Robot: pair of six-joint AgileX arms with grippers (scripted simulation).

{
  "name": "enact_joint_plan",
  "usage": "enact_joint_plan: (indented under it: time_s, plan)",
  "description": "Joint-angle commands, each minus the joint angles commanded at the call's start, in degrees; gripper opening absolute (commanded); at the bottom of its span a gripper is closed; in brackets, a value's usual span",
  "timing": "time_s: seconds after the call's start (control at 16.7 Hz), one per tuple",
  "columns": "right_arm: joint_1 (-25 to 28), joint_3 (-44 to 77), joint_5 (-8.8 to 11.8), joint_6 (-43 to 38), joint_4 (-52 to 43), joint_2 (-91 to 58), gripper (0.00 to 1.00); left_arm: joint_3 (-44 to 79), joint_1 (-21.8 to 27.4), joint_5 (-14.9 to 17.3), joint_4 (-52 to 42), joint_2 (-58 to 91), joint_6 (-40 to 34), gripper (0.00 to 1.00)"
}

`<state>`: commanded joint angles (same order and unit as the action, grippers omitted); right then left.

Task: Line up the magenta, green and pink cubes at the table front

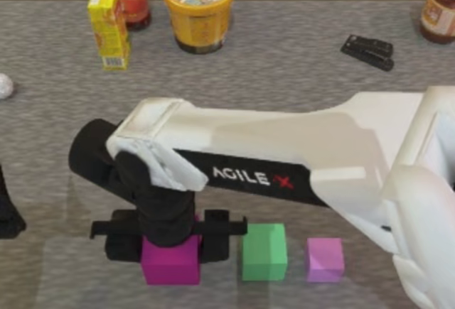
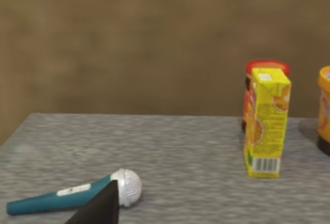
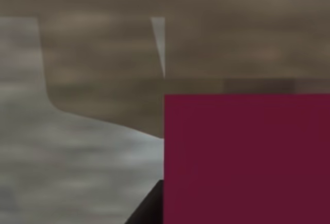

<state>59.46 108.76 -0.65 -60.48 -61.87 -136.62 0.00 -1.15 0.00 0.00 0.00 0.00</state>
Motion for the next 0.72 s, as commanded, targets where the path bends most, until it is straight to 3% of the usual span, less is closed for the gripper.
enact_joint_plan:
  time_s: [0.12,0.72]
  plan:
    - [0.00,0.00,0.00,0.00,0.00,0.00,0.00,0.00,0.00,0.00,0.00,0.00,0.00,1.00]
    - [0.00,0.00,0.00,0.00,0.00,0.00,0.75,0.00,0.00,0.00,0.00,0.00,0.00,1.00]
